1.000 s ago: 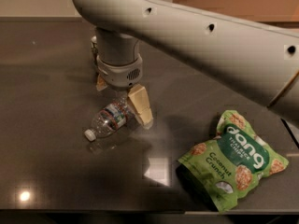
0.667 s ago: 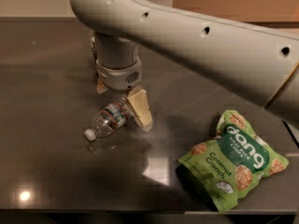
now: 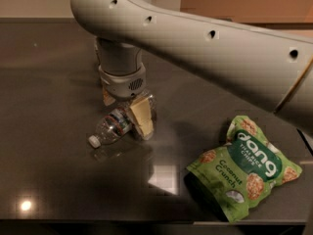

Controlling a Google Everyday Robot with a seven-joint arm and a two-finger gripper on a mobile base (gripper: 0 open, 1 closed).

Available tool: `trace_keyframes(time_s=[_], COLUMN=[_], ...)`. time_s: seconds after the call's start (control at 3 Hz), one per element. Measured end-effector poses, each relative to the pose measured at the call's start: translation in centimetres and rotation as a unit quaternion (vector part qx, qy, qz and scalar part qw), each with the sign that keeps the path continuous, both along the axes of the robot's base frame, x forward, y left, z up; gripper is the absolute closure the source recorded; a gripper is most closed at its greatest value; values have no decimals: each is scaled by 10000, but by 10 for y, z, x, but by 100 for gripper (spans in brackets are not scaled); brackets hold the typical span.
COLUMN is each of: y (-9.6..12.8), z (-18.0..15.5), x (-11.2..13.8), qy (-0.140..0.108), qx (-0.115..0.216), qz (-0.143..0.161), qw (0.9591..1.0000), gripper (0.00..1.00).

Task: Place water bottle upright

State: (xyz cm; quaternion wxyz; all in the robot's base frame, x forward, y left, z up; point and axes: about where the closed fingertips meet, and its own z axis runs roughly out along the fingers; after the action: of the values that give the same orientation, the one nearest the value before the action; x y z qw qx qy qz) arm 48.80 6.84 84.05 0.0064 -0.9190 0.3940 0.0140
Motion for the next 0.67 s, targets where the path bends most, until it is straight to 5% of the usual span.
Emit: trace_keyframes(time_s=[0.67], y=[5], z=[5], x=[-3], qy=[48], qx=[90], qz=[-40], qw=[9999], gripper=[63])
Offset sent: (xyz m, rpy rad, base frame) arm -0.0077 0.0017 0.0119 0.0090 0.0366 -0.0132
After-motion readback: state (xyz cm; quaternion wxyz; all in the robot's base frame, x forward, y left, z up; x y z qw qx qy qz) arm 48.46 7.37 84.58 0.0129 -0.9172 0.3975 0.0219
